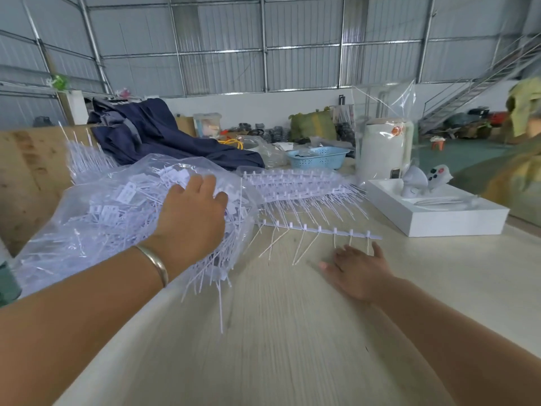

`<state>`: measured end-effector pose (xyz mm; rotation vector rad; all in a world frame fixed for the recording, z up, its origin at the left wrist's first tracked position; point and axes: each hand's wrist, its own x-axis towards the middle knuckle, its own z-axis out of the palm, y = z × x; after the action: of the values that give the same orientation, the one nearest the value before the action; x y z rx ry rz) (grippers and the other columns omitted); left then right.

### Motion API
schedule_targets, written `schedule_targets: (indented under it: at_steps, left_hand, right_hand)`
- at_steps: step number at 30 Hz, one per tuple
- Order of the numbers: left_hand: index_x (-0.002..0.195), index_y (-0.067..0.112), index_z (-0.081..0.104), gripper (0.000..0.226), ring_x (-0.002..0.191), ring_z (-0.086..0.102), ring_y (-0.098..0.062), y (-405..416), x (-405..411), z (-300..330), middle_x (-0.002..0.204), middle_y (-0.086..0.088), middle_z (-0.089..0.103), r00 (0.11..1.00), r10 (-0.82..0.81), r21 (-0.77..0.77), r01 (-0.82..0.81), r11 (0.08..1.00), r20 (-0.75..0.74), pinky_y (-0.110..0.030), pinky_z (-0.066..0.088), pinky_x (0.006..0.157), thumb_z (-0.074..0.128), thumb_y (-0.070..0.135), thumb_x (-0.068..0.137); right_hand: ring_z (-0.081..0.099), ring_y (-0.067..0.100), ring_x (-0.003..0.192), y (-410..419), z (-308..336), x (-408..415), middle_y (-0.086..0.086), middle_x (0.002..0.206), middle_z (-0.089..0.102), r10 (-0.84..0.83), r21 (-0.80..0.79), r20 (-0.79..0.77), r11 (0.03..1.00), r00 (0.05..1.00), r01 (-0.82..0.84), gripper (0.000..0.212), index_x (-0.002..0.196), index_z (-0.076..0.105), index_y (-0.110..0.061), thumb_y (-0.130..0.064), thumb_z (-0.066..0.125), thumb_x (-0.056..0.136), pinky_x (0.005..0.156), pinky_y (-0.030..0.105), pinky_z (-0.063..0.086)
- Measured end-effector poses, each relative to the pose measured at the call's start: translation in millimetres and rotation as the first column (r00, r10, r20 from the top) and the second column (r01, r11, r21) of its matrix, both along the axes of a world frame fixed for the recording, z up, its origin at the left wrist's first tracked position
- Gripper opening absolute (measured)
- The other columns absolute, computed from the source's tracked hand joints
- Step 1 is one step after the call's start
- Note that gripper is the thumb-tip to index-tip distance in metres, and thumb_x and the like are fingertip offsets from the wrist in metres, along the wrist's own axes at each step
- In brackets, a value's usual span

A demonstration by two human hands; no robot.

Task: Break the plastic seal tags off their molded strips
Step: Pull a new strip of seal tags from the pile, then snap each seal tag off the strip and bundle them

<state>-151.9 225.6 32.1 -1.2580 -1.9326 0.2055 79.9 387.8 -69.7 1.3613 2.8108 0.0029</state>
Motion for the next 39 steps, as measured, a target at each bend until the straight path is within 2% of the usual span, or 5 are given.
schedule_targets:
  at_steps: [9,22,26,30,39]
  left_hand:
    - [0.126,0.015,0.048,0.035,0.126,0.035,-0.026,-53.4,101.2,-79.0,0.137,-0.006,0.036,0.923,-0.181,-0.140,0.240,0.961,0.339,-0.036,0.042,0.086,0.040,0.023,0.093]
    - [0.152,0.013,0.011,0.064,0.136,0.026,-0.024,-66.4,115.7,-92.6,0.148,-0.006,0.023,0.754,-0.184,0.054,0.193,0.980,0.630,-0.038,0.044,0.098,0.038,0.031,0.097]
    - [0.147,0.011,0.022,0.060,0.128,0.033,-0.024,-62.7,116.8,-88.6,0.142,-0.006,0.029,0.777,-0.282,0.187,0.213,0.959,0.563,-0.034,0.045,0.089,0.044,0.016,0.091]
    - [0.137,0.005,0.039,0.044,0.122,0.040,-0.027,-59.6,108.6,-76.4,0.133,-0.011,0.040,0.676,-0.516,0.510,0.235,0.828,0.526,-0.038,0.046,0.085,0.046,0.017,0.095]
    - [0.152,0.014,0.019,0.059,0.138,0.030,-0.022,-30.1,100.9,-84.0,0.150,-0.006,0.032,0.494,-0.483,0.439,0.212,0.873,0.723,-0.031,0.033,0.104,0.044,0.022,0.099]
  right_hand:
    - [0.062,0.014,0.090,-74.2,13.4,83.7,-0.003,0.083,0.066,0.157,0.173,-0.092,0.975,0.983,-0.140,0.063,0.077,0.059,-0.017,-0.064,0.019,0.092,0.102,0.034,0.033]
    - [0.021,0.022,0.043,-137.6,8.3,125.9,-0.002,0.046,0.016,0.386,0.427,-0.350,0.877,0.854,-0.222,0.065,0.049,0.019,-0.018,-0.011,0.083,0.061,0.043,0.021,0.022]
    - [0.020,0.014,0.045,-124.4,29.6,132.5,0.001,0.046,0.020,0.200,-0.004,-0.589,0.968,0.783,-0.250,0.059,0.043,0.022,-0.022,-0.005,0.065,0.080,0.050,0.030,0.021]
    - [0.022,0.018,0.043,-111.7,53.2,162.4,0.001,0.038,0.026,-0.058,-0.551,-0.695,0.684,0.716,-0.479,0.048,0.039,0.034,-0.014,-0.001,0.066,0.073,0.051,0.025,0.033]
    - [0.029,0.019,0.042,-78.6,60.3,178.6,0.006,0.042,0.034,-0.156,-0.634,-0.621,0.676,0.768,-0.375,0.036,0.053,0.048,-0.003,-0.004,0.067,0.083,0.057,0.030,0.048]
